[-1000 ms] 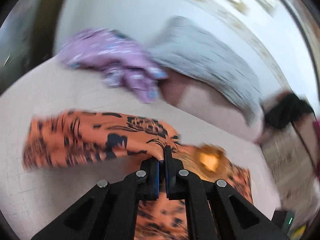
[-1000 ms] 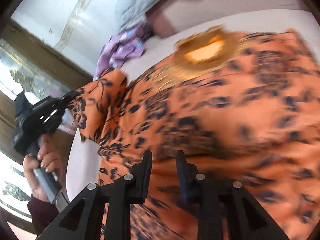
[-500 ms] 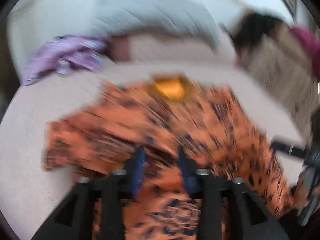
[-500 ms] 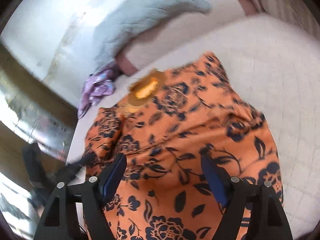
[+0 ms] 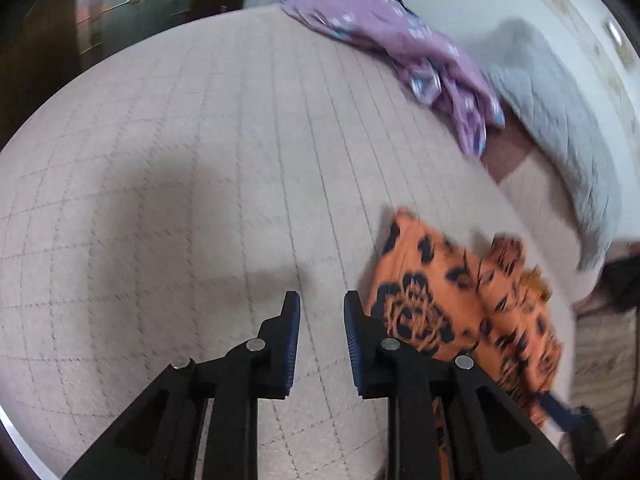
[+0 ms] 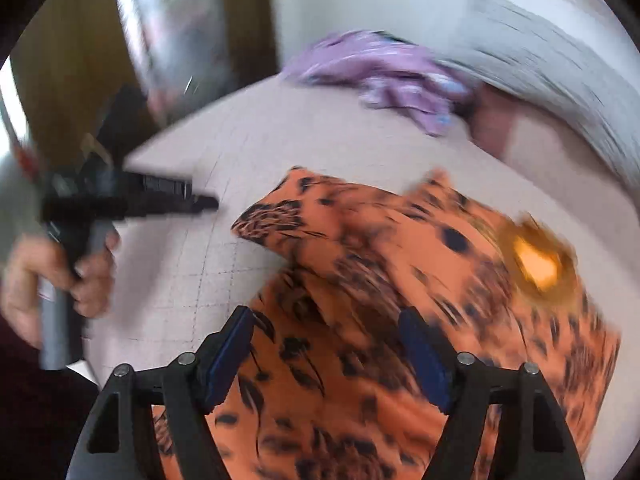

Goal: Fold small clothes
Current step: 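Grasp the other sleeve with the left gripper and fold it across the body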

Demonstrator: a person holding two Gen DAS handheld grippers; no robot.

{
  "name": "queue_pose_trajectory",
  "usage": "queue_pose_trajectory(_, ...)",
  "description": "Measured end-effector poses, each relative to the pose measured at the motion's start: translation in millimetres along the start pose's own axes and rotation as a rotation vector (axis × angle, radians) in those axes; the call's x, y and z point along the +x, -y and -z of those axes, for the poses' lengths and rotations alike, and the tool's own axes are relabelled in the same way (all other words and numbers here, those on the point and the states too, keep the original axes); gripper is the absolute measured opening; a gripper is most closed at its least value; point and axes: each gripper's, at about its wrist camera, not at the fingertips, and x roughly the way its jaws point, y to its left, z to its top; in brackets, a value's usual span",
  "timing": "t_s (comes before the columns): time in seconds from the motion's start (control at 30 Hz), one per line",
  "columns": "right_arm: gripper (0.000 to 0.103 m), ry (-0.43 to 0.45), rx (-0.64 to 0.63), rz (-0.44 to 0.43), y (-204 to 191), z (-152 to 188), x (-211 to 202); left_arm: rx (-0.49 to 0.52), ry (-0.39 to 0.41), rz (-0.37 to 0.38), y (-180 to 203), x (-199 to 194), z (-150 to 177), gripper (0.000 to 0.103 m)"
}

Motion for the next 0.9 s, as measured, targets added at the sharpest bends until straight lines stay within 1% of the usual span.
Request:
queue_pose_trajectory(0.07,0.077,-0.032,-0.084,0.024,-17.3,-11.6,20.2,-0.019,0.028,-0.029,-5.7,-6.1,-5.7,0.031)
queue_pose_trajectory(0.1,0.077,-0.052,-0.126,0.04,-25.8,-18.1,31.5,-0.024,0.044,-0.075,-9.7,-5.8,-10.2,0.042)
queue_pose_trajectory(0.13,0.078,-0.063,-0.15,0.049,-29.1,-20.9,40.5,-0.029,0.05,-0.104,-13.2,-5.8,-13.4,0.049)
queue_pose_trajectory(0.2,0.079,-0.108,-0.212,0.09,-38.0,-29.4,63.2,-0.047,0.034,-0.133,-21.1,1.4,-23.6,0.05)
queue_pose_trajectory(0.3,0.079,-0.147,-0.283,0.157,-48.1,-38.6,93.7,-0.068,-0.002,-0.108,-33.5,4.7,-25.7,0.05)
queue_pose_trajectory(0.4,0.077,-0.143,-0.327,0.221,-54.2,-46.1,114.3,-0.064,-0.005,-0.121,-37.6,10.8,-31.5,0.05)
queue_pose_trajectory(0.43,0.068,-0.132,-0.322,0.224,-53.9,-48.4,117.6,-0.065,0.002,-0.125,-35.3,12.5,-34.3,0.05)
queue_pose_trajectory(0.47,0.029,-0.118,-0.294,0.202,-51.3,-51.5,117.5,-0.068,0.011,-0.127,-36.2,10.6,-35.6,0.05)
queue_pose_trajectory(0.5,0.012,-0.132,-0.243,0.165,-45.4,-56.4,119.8,-0.067,0.02,-0.13,-29.5,18.3,-39.9,0.05)
queue_pose_trajectory(0.53,0.009,-0.14,-0.185,0.151,-38.0,-60.9,117.8,-0.063,0.028,-0.134,-30.2,15.1,-39.4,0.05)
queue_pose_trajectory(0.57,0.007,-0.115,-0.157,0.137,-33.1,-63.5,114.8,-0.054,0.039,-0.141,-30.2,11.8,-38.5,0.05)
queue_pose_trajectory(0.6,0.007,-0.065,-0.113,0.113,-24.8,-66.1,102.0,-0.035,0.056,-0.145,-27.7,8.0,-35.9,0.05)
queue_pose_trajectory(0.67,0.007,0.005,-0.016,0.088,-5.0,-70.0,76.6,0.005,0.079,-0.13,-20.5,2.3,-32.1,0.05)
queue_pose_trajectory(0.73,0.007,0.106,0.107,0.045,24.0,-70.0,38.3,0.049,0.102,-0.108,-10.2,-2.6,-27.4,0.05)
queue_pose_trajectory(0.77,0.007,0.178,0.189,0.025,46.6,-65.6,9.2,0.082,0.118,-0.097,-0.4,-4.4,-23.8,0.05)
queue_pose_trajectory(0.8,0.007,0.22,0.242,0.014,59.7,-61.6,-9.3,0.106,0.127,-0.087,7.0,-5.0,-21.1,0.05)
queue_pose_trajectory(0.87,0.007,0.307,0.355,-0.004,94.0,-47.4,-48.6,0.169,0.142,-0.058,28.1,-3.9,-13.7,0.05)
queue_pose_trajectory(0.9,0.007,0.35,0.423,-0.008,116.6,-33.3,-70.0,0.218,0.152,-0.04,43.7,-3.5,-6.2,0.05)
